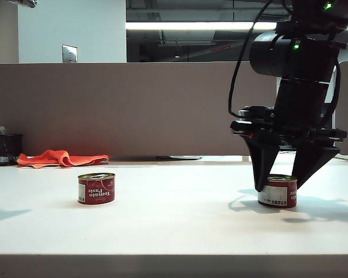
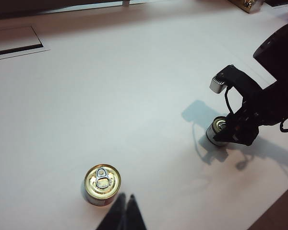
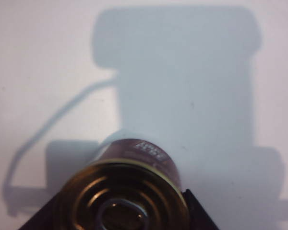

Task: Stack a can of tomatoes on the right onto the can of tomatoes on the left.

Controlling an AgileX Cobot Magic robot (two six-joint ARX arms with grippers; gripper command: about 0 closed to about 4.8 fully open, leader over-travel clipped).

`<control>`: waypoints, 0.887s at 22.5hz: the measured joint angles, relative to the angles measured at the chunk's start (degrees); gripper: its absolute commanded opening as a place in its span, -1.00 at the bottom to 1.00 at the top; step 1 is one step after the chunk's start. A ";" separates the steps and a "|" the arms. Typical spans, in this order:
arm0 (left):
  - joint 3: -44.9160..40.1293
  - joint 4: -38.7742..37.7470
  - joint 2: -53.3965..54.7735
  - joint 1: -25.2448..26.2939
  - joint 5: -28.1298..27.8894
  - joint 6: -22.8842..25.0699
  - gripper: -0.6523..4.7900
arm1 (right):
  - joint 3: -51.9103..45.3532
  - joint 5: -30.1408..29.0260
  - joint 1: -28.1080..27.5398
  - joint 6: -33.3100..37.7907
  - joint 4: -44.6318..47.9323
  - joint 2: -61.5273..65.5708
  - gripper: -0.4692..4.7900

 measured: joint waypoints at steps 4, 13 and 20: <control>0.00 0.02 0.00 0.00 0.00 0.00 -0.78 | 0.00 -0.04 0.02 0.00 0.15 0.02 0.05; 0.00 2.27 0.00 0.02 -5.64 1.09 -0.78 | 15.63 -1.36 3.96 -0.15 -0.20 0.37 0.05; 0.00 3.96 0.00 0.00 -5.66 1.09 -0.78 | 34.18 0.57 17.22 -1.18 -0.44 7.34 0.05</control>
